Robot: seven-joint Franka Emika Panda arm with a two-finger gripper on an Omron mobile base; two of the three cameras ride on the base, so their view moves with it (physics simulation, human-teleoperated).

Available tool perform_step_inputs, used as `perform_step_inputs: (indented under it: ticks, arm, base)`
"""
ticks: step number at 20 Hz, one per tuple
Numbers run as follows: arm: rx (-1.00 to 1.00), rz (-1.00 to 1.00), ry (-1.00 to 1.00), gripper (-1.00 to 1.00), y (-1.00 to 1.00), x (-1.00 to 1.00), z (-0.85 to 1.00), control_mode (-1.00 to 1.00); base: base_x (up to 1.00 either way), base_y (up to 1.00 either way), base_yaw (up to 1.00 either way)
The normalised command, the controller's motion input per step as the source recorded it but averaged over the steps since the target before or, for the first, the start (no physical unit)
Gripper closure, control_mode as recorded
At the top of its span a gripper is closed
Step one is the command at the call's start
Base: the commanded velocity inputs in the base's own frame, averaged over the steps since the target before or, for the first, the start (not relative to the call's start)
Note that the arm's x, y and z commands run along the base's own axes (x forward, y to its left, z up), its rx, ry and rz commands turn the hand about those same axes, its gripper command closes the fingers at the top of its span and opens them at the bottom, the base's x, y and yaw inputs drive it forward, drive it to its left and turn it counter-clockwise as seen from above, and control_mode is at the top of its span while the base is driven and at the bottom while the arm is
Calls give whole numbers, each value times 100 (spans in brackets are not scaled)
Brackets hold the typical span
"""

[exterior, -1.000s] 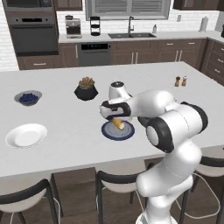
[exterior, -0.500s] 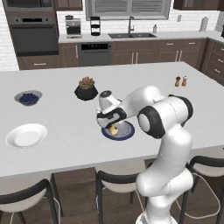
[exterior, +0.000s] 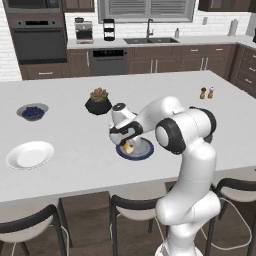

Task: Place one bun and one sausage from the bowl on each plate.

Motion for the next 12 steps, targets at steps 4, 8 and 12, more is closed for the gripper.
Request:
perform_step_inputs:
  ticks: [4,8,12]
  arm:
    - [0,0,-6,-100,-2,4,0,-100]
    - [0,0,-1,-100,-3,1,0,-100]
    - [0,0,0,-100,0,-1,6,-100]
  base:
    - [0,0,0]
    - [0,0,0]
    - [0,0,0]
